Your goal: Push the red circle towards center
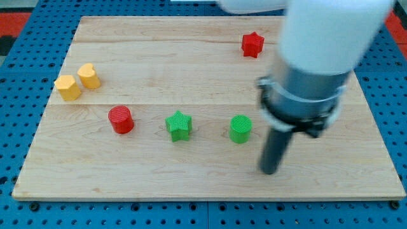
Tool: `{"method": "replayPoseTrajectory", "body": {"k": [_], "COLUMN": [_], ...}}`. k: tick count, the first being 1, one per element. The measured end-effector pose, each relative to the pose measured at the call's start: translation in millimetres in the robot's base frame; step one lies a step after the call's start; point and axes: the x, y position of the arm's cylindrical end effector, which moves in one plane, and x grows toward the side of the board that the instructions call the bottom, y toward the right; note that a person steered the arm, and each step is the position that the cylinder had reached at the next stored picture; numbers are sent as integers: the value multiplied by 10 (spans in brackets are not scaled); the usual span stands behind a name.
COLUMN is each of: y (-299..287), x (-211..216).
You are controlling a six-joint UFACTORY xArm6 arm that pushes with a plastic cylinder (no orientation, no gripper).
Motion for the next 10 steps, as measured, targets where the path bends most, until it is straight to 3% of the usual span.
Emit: {"method": "replayPoseTrajectory", "body": {"k": [2,3,6,9,10], "y": [-1870,-2537,-1751,-552,-436], "x": [-417,-657,-990,-1501,-1741]}}
